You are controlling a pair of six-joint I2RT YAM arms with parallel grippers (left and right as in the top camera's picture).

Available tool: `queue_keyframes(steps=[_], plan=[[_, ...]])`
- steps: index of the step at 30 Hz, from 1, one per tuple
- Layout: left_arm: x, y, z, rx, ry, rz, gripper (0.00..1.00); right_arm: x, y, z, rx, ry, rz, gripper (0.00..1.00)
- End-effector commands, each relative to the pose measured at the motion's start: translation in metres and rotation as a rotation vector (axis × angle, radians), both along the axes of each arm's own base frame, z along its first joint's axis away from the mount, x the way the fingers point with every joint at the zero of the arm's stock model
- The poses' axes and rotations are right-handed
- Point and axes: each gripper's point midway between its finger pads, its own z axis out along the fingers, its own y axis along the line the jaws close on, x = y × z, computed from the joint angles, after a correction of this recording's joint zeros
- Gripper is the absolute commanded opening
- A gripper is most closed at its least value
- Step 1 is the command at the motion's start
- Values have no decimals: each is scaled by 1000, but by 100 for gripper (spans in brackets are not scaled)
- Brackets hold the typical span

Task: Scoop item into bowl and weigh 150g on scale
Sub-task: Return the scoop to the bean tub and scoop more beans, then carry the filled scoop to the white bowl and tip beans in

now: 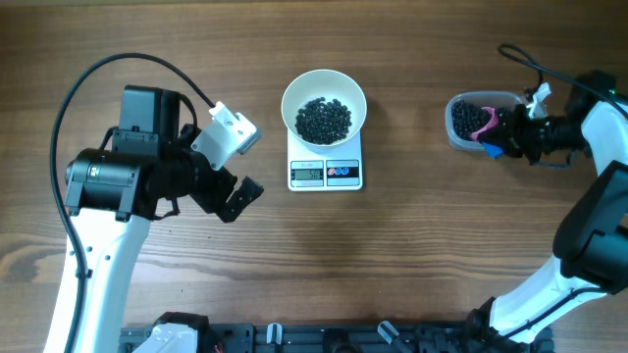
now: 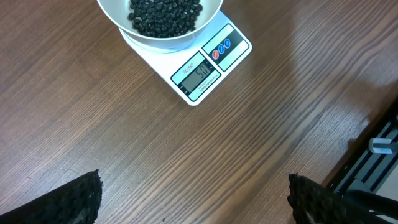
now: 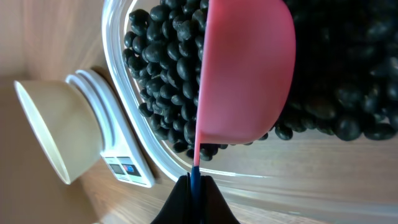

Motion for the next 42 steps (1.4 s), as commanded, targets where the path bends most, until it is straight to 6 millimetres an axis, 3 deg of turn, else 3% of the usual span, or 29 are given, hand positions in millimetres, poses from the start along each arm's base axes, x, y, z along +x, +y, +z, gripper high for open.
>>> queue_keyframes(steps=[1,8,12,30,37,42], plan=[[-1,1,1,5,-12,-11,100,-2,-2,6,91,30,-81,4],[-1,1,1,5,-12,-11,100,5,-9,20,167,-64,-90,4],[-1,1,1,5,-12,-11,100,5,-23,30,214,-140,-107,4],[-1,1,1,5,-12,-11,100,-15,-45,46,257,-279,-75,4],[-1,1,1,5,-12,-11,100,-16,-42,52,262,-339,-33,4],[-1,1,1,5,-12,-11,100,-8,-37,72,353,-430,-50,4]])
